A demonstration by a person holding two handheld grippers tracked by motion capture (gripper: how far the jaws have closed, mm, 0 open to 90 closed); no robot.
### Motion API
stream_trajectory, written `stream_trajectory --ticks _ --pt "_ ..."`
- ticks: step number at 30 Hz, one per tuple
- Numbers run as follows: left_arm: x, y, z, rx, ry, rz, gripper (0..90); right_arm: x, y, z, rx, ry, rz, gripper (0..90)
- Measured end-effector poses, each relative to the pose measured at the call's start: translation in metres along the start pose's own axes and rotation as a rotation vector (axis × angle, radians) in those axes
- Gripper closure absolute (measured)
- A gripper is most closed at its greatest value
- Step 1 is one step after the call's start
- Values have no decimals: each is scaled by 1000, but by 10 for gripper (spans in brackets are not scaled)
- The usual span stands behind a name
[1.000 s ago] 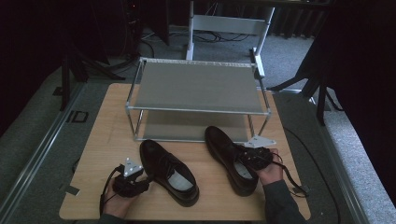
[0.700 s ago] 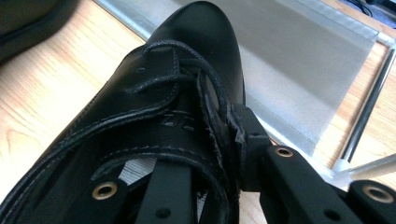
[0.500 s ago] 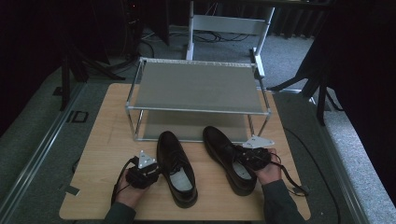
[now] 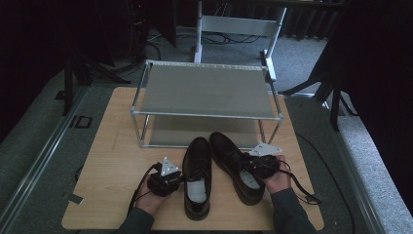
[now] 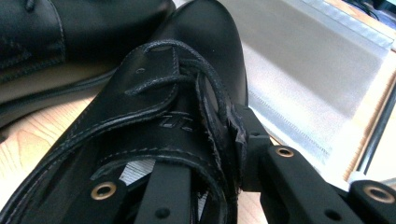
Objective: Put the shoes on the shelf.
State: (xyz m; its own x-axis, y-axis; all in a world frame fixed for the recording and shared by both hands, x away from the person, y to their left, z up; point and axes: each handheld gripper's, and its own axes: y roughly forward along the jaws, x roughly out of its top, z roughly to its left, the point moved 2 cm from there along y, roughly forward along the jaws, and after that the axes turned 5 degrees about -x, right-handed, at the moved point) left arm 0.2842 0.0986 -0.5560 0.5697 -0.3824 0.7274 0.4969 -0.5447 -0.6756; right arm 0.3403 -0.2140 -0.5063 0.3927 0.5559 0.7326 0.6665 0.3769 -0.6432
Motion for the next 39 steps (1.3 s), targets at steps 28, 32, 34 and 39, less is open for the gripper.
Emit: stream_trajectory --ticks 28,32,34,39 --pt "12 24 -56 -181 55 -1 770 -17 -21 -7 -84 -62 65 783" --pt "14 28 -65 -214 62 3 755 -19 -21 -11 -65 -48 52 782" --pt "15 30 -68 -227 60 0 752 -18 -21 -13 -62 -47 51 781" --pt "18 35 -81 -261 84 9 717 -18 -19 -16 -41 -42 48 779"
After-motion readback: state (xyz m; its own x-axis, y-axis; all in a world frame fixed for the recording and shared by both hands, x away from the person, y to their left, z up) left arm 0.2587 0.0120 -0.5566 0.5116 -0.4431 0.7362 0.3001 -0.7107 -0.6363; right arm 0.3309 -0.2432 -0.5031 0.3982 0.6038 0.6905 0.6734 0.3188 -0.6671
